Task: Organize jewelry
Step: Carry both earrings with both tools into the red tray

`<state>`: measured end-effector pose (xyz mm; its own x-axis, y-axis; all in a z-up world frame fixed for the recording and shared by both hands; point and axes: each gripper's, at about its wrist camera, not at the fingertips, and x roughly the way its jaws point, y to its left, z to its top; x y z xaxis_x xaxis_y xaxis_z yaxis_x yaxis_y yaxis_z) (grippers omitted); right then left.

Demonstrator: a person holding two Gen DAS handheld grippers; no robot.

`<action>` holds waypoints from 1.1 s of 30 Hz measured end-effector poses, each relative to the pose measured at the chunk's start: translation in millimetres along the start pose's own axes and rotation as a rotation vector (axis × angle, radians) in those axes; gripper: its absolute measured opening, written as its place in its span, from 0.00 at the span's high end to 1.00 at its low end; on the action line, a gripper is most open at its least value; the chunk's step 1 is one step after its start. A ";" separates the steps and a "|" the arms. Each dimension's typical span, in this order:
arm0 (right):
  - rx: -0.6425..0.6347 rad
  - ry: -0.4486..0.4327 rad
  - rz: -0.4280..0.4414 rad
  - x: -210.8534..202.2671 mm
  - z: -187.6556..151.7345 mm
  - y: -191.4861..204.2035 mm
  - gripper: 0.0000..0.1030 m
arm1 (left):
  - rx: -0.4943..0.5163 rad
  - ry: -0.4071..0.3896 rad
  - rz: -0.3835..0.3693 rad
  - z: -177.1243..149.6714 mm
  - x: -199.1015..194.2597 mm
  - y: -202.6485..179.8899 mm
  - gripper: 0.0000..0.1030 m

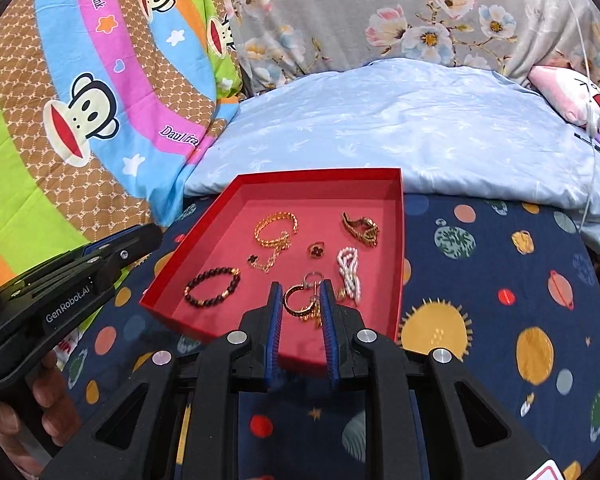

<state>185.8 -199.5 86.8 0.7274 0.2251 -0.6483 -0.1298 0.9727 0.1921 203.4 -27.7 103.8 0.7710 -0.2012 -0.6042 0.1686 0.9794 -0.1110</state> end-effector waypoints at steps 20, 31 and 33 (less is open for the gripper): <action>-0.024 0.027 -0.012 51.6 21.5 -0.4 0.83 | -0.013 0.045 0.052 17.7 67.1 10.1 0.84; -0.015 0.045 -0.024 71.8 24.6 -4.8 0.83 | 0.002 0.071 0.068 17.1 91.0 9.8 0.84; -0.016 0.047 -0.026 74.0 24.9 -4.9 0.83 | 0.001 0.075 0.069 16.7 94.0 10.1 0.84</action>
<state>257.0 -189.0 56.2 0.6984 0.2019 -0.6866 -0.1221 0.9789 0.1636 287.8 -36.9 59.1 0.7328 -0.1316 -0.6676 0.1176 0.9908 -0.0662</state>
